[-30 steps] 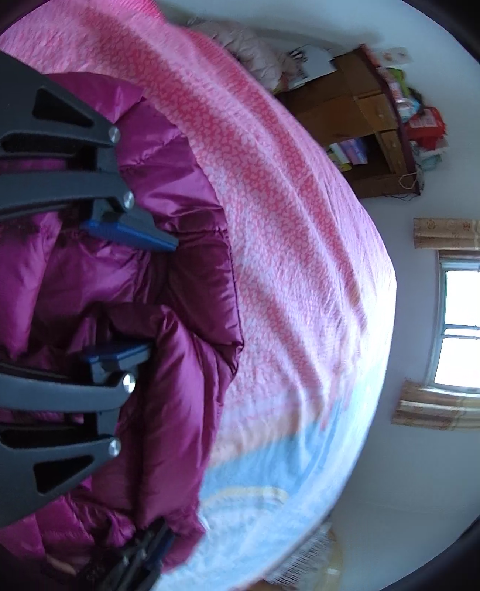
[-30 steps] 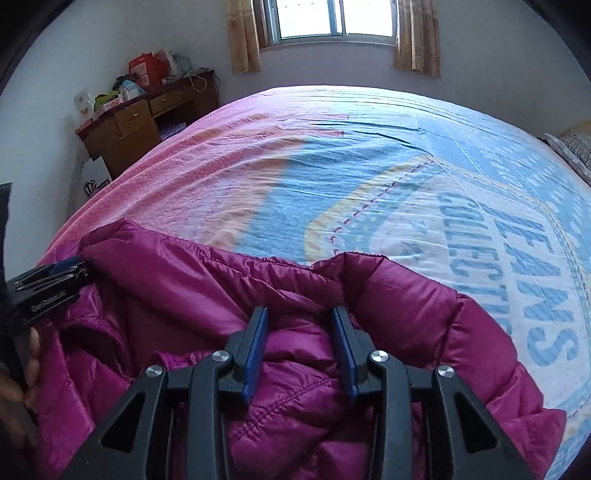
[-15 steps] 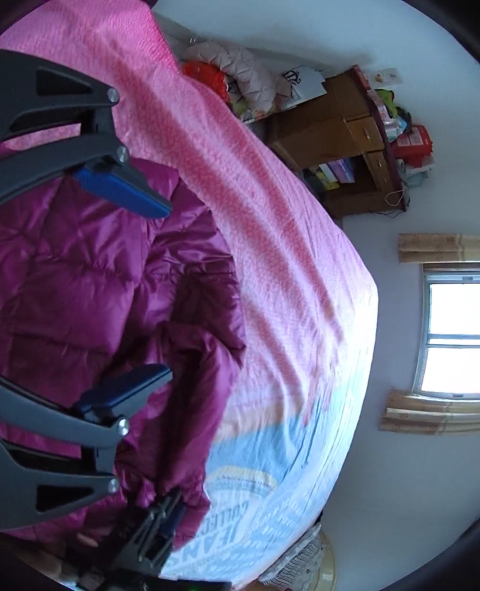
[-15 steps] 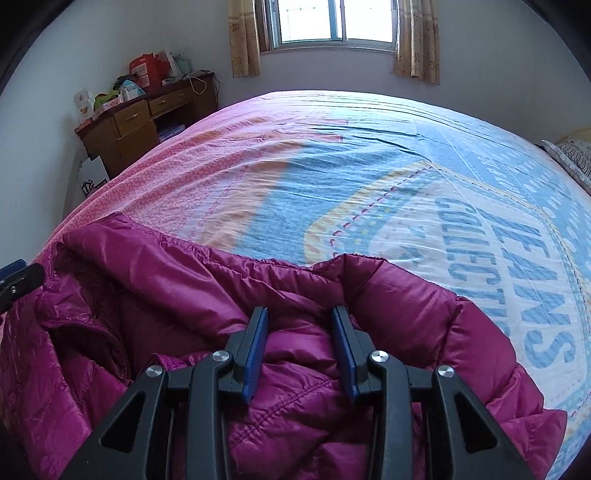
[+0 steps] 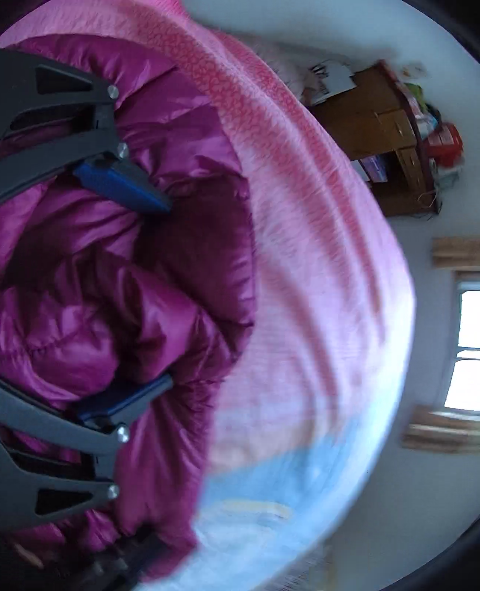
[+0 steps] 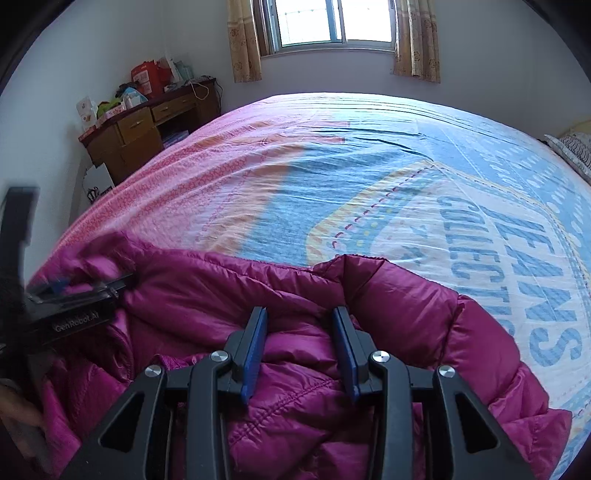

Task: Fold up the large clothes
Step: 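Lift the hem with both tools and fold it toward the collar, then release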

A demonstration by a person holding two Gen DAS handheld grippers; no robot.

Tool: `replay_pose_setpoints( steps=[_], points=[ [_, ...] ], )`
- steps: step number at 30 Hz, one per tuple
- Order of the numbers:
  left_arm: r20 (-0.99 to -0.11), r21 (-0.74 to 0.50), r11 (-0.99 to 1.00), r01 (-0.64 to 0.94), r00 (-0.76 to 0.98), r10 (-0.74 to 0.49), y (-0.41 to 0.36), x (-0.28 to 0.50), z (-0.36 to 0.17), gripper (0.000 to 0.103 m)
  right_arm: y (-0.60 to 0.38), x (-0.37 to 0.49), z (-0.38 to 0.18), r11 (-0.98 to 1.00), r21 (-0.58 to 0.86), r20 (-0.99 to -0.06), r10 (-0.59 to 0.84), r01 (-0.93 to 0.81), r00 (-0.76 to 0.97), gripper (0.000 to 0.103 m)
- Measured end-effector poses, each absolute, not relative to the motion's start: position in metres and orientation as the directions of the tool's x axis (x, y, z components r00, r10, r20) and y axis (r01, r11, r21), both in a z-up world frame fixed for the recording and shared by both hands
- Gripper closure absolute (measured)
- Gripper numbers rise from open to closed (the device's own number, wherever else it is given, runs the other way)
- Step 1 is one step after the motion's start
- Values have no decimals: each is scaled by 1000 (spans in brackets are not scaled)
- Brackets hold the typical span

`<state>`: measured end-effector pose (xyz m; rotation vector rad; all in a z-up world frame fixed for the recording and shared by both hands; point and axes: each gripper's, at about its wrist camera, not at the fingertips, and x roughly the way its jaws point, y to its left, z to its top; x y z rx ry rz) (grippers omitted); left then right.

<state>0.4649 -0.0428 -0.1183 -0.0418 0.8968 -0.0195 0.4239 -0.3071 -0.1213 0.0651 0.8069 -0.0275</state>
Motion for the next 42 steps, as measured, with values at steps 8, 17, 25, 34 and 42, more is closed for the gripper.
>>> replay_pose_setpoints(
  steps=[8,17,25,34,42],
  points=[
    [-789,63,998,-5,613,53,-51,471,-121,5,-316,421,-118,992,114,-714,45,53,698,65],
    [-783,94,995,-8,617,79,-66,469,-128,3,-321,393,-116,994,106,-743,54,38,668,64],
    [-783,94,996,-9,617,80,-67,470,-128,3,-299,409,-123,983,-148,-738,-182,107,650,43],
    [-812,21,998,64,583,-21,-56,462,-119,3,-337,335,-91,974,163,-700,2,157,714,38],
    [-738,36,977,210,664,-115,-16,340,-71,3,-349,157,-45,984,139,-592,-7,111,806,38]
  ],
)
